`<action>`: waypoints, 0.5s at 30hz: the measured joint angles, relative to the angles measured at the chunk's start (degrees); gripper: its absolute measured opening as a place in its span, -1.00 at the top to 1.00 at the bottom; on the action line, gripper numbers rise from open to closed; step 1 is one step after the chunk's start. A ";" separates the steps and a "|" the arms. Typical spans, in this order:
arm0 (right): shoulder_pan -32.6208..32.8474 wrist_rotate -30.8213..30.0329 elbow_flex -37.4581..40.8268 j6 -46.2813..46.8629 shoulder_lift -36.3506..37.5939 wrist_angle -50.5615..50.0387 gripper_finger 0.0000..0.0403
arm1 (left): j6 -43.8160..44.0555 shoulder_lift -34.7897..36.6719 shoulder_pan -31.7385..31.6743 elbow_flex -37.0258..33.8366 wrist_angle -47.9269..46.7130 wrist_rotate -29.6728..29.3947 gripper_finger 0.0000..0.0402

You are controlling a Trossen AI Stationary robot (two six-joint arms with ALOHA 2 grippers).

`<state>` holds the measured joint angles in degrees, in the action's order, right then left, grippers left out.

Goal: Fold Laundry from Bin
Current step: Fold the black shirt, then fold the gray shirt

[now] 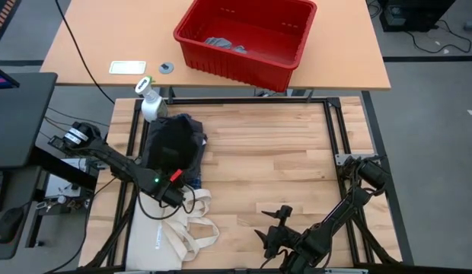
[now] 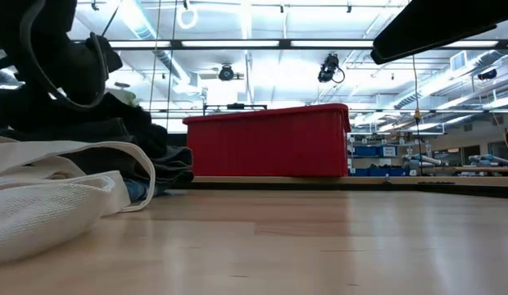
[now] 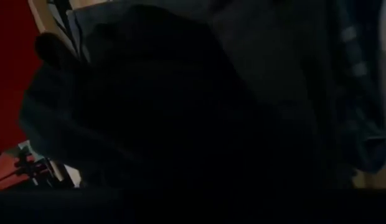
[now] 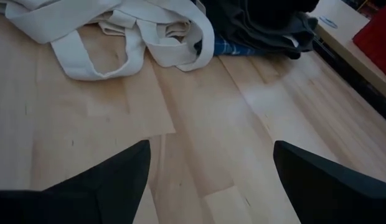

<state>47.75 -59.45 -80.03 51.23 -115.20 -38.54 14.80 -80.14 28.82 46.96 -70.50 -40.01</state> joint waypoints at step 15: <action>-0.33 -2.68 0.00 1.53 0.00 -2.76 -0.72 | 14.85 0.00 1.67 19.10 -11.82 1.03 -0.61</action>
<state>47.42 -62.12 -80.03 52.76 -115.20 -41.29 29.65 -80.14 30.49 66.06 -82.33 -38.98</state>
